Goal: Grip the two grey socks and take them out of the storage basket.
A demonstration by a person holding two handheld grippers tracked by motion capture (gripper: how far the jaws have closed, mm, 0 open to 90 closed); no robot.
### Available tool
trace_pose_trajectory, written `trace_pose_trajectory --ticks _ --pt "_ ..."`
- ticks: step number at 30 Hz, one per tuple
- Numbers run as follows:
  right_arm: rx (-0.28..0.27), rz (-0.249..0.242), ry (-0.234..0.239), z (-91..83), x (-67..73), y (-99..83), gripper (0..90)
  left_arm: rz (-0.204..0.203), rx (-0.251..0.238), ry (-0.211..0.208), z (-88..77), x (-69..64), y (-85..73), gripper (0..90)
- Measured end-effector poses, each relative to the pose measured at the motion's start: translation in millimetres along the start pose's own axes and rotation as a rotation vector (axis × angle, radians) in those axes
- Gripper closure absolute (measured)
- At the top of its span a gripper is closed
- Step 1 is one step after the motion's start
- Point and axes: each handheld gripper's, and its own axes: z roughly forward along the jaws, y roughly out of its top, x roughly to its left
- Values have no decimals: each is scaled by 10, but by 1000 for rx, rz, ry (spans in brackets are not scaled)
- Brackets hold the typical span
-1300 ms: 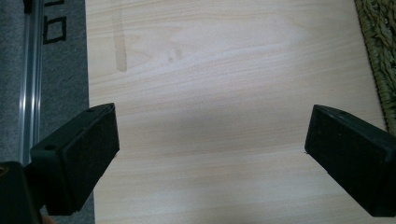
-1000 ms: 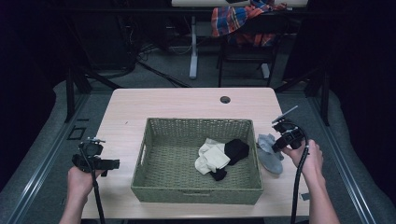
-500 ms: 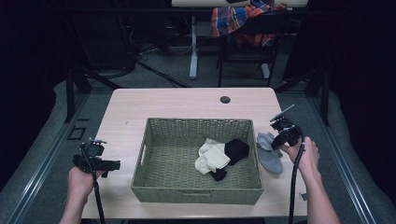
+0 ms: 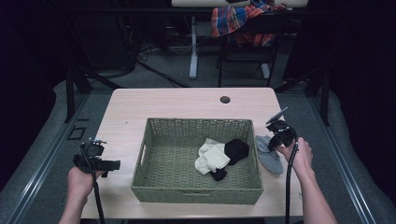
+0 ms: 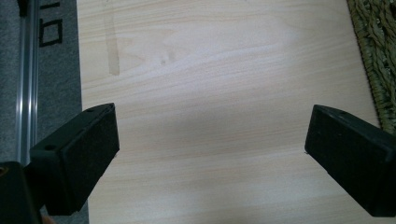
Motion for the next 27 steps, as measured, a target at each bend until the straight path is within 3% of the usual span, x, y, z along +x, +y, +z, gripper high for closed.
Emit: trace_pose_trajectory --ticks 5,7,8,13,17,20,23,27 --pt "18 7 17 60 -48 -3 761 3 1 -2 -1 -13 1 31" --pt "27 11 19 111 -43 -6 649 2 0 -5 4 -26 6 31" --pt "34 10 12 92 -46 -5 610 5 0 -9 -5 -29 7 31" --pt "-45 29 1 -97 -45 -76 441 -4 -5 -12 -24 -1 -3 31" --pt "-55 17 25 -235 -70 -141 346 -16 -13 -10 -37 17 -8 31" --pt "-90 34 49 -332 -73 -219 222 -9 -7 -11 -21 2 4 30" --pt "-93 24 46 -383 -43 -245 156 -14 -9 -10 -25 6 2 30" --pt "-107 23 58 -443 -25 -294 131 -18 -13 -11 -31 20 -6 30"
